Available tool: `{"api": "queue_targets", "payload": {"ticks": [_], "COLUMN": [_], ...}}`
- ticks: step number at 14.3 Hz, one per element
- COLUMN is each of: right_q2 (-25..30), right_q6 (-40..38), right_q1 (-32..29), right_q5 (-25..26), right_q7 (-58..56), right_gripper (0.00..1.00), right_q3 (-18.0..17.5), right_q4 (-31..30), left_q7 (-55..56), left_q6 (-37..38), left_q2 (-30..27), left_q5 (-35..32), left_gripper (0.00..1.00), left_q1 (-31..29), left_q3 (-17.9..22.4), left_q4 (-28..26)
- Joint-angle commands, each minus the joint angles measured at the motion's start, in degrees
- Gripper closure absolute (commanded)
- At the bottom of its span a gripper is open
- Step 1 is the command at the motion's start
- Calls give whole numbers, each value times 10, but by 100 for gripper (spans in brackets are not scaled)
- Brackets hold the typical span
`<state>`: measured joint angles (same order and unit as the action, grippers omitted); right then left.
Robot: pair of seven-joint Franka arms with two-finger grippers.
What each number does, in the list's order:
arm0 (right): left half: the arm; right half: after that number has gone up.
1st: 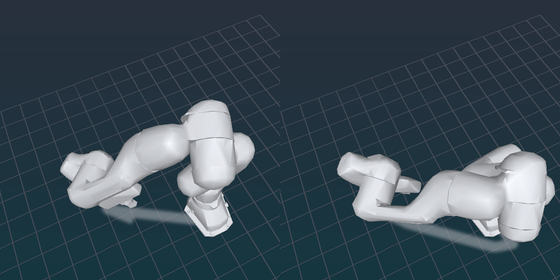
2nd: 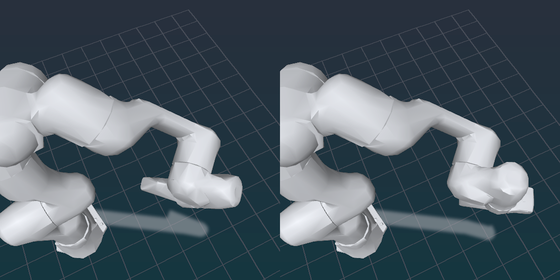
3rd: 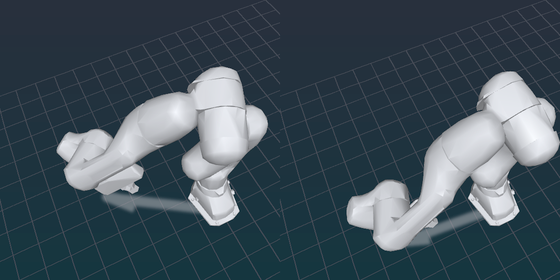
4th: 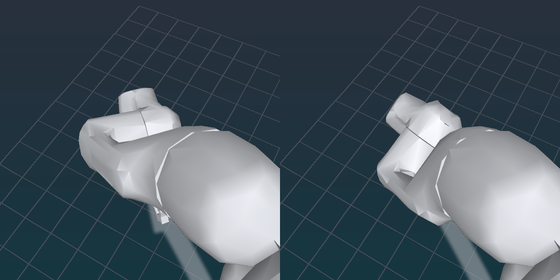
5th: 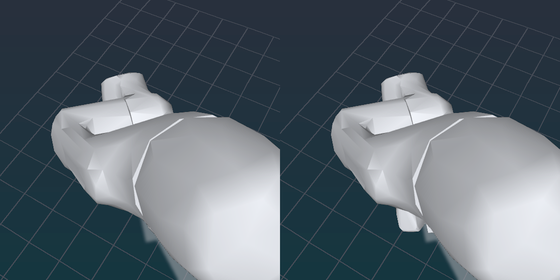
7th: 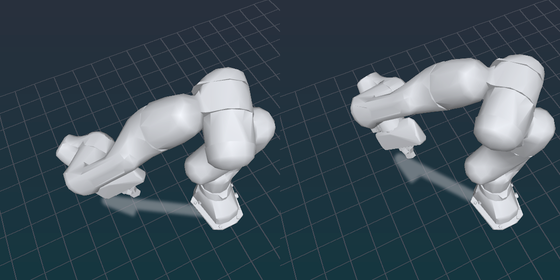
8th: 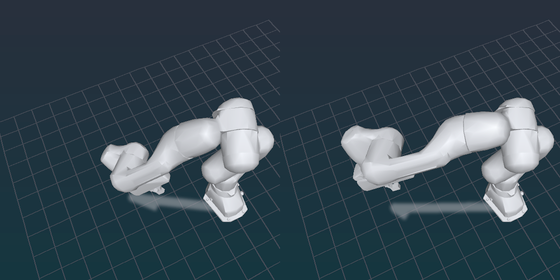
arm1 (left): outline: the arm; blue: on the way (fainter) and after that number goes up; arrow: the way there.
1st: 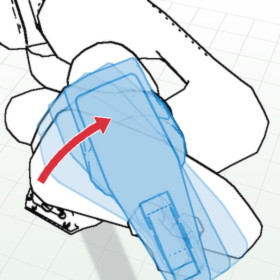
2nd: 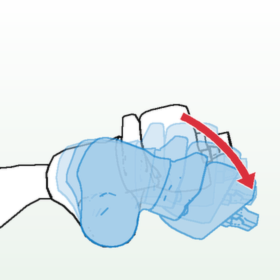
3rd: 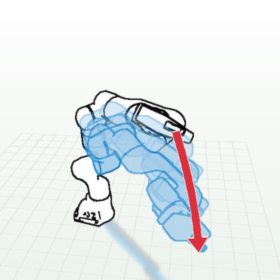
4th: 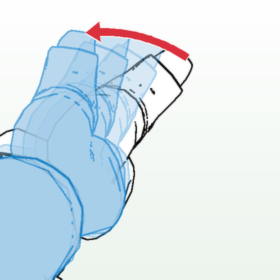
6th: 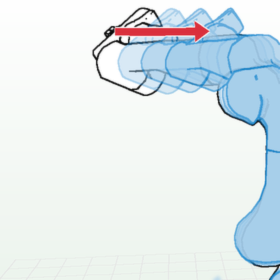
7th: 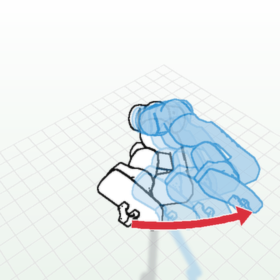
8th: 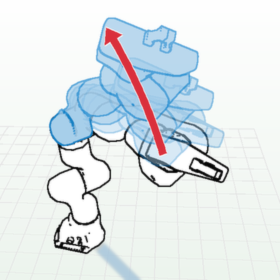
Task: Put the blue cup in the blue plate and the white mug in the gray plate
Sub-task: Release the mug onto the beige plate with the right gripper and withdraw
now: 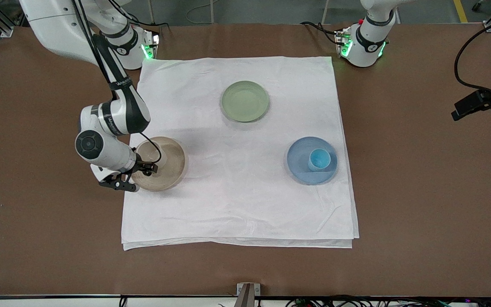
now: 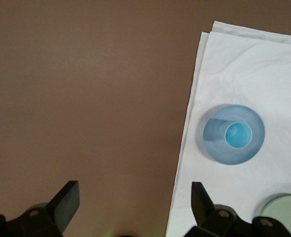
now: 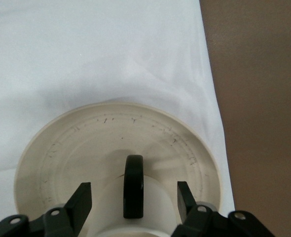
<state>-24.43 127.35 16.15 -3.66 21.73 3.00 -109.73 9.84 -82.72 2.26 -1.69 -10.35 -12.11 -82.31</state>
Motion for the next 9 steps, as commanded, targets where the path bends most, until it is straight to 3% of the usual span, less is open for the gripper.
{"api": "queue_targets", "payload": {"ticks": [1,2,5,9], "right_q2": [21,22,22,22], "right_q6": [-127,-188,-326,-438], "right_q1": [-22,-37,-81,-133], "right_q5": [13,13,29,30], "right_q7": [-40,-64,-145,-220], "right_gripper": [0,0,0,0], "right_q3": [4,8,10,12], "right_q4": [84,132,252,343], "left_q7": [-25,-24,-25,-14], "left_q6": [-9,-21,-23,-24], "left_q2": [-68,-81,-73,-67], "left_q5": [1,1,1,-1], "left_gripper": [0,0,0,0], "left_q1": [82,100,102,108], "left_q3": [92,109,107,81], "left_q4": [-92,-110,-99,-99]}}
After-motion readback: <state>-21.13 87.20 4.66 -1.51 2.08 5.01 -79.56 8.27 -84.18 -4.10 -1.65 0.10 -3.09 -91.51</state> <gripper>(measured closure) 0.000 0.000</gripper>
